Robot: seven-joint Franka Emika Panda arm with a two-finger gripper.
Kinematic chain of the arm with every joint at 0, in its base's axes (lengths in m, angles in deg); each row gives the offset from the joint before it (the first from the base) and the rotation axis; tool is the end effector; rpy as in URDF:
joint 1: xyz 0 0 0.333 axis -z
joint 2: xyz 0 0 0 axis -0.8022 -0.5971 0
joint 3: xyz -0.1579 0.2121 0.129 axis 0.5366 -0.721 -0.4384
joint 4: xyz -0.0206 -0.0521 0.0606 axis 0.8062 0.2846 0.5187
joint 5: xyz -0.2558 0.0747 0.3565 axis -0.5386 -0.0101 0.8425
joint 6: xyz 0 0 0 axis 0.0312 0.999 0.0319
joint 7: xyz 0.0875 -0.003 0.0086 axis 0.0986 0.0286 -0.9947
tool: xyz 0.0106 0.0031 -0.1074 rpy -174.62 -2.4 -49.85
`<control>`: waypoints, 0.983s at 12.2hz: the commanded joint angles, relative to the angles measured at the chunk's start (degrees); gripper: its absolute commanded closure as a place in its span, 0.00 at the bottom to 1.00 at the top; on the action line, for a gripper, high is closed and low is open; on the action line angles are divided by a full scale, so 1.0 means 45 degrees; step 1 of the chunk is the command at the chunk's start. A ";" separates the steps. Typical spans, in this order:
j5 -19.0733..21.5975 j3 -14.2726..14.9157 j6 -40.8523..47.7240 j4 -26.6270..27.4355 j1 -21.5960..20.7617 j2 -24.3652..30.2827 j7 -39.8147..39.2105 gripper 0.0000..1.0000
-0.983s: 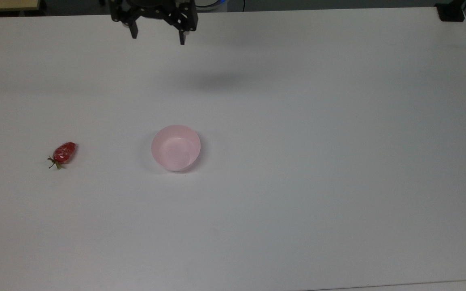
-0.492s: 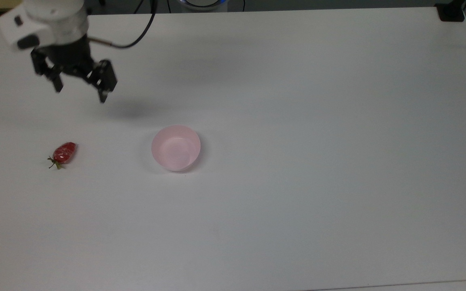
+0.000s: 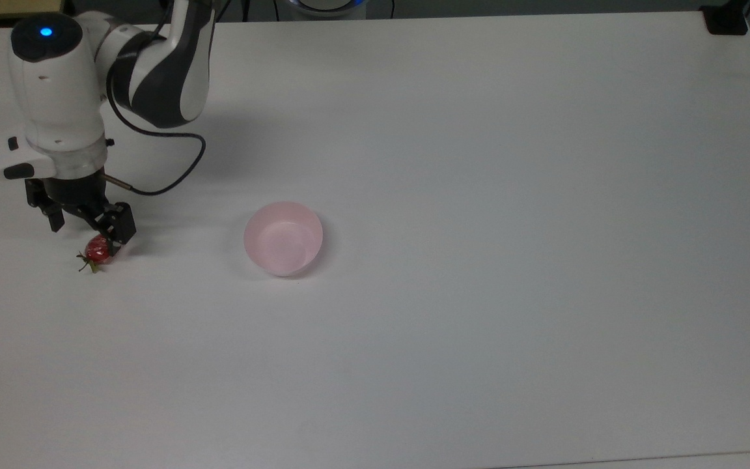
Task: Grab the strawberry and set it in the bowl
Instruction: 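Close the gripper on the red strawberry and lift it, then carry the strawberry over the pink bowl and lower it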
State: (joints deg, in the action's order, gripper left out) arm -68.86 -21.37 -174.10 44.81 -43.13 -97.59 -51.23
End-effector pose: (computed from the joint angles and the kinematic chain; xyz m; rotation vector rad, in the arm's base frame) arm 0.6904 -0.2868 0.2679 2.8842 -0.4745 0.4747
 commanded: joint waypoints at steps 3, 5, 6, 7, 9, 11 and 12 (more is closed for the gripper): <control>0.0215 0.0059 -0.0306 -0.0187 -0.0217 -0.0562 0.0886 0.09; 0.0214 0.0001 -0.0306 -0.0187 -0.0256 -0.0583 0.0886 0.28; 0.0195 -0.0019 -0.0326 -0.0187 -0.0257 -0.0583 0.0866 0.47; 0.0214 0.0000 -0.0326 -0.0187 -0.0257 -0.0583 0.0808 0.63; 0.0253 -0.0019 -0.0326 -0.0207 -0.0257 -0.0486 0.0769 0.81; 0.0273 -0.0019 -0.0287 -0.0187 -0.0237 -0.0194 0.0769 0.82; 0.0273 -0.0019 -0.0267 -0.0187 -0.0237 -0.0037 0.0788 0.82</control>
State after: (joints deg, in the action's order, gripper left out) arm -68.76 -21.79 -174.95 43.43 -43.79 -99.89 -48.17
